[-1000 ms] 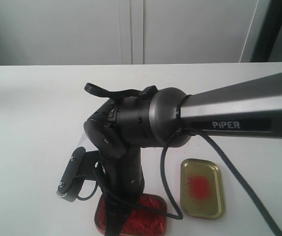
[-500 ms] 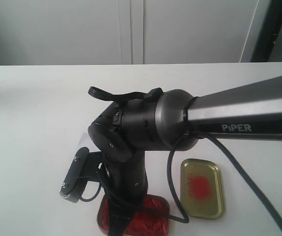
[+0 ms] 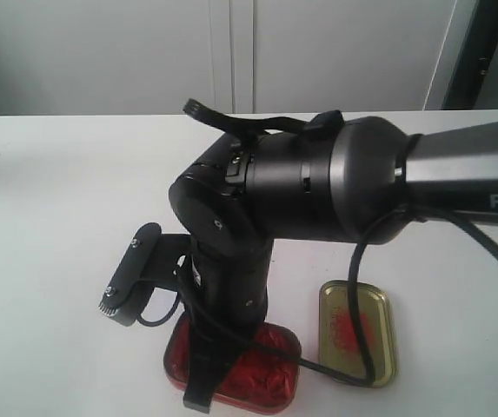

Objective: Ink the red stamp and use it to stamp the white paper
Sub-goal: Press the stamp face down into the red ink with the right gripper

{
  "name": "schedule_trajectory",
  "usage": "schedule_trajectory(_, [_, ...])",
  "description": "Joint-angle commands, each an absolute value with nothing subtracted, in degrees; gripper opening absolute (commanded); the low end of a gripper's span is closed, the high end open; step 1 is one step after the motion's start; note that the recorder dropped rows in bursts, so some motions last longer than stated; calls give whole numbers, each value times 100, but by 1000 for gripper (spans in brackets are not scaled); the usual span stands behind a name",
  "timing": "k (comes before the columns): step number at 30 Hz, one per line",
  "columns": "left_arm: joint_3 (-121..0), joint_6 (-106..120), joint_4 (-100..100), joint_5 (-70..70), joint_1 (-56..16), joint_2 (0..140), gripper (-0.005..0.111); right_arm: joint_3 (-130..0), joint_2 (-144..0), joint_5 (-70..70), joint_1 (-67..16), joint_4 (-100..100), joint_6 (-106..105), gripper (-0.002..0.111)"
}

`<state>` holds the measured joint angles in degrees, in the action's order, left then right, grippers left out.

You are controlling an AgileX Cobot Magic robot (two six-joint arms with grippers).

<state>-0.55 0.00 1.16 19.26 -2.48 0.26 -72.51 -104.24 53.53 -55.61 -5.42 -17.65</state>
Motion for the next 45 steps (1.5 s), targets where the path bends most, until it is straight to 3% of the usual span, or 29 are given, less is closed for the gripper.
schedule_trajectory(1, [0,0,136,2022,-249,0,0,-7247,-10400,5149,-5485,-417,-1599,0])
schedule_trajectory(23, [0,0,136,2022,-249,0,0,-6705,-10479,4207,-4727,925,-1816,0])
schedule_trajectory(45, [0,0,136,2022,-249,0,0,-6330,-10539,3568,-4715,1320,-1841,0])
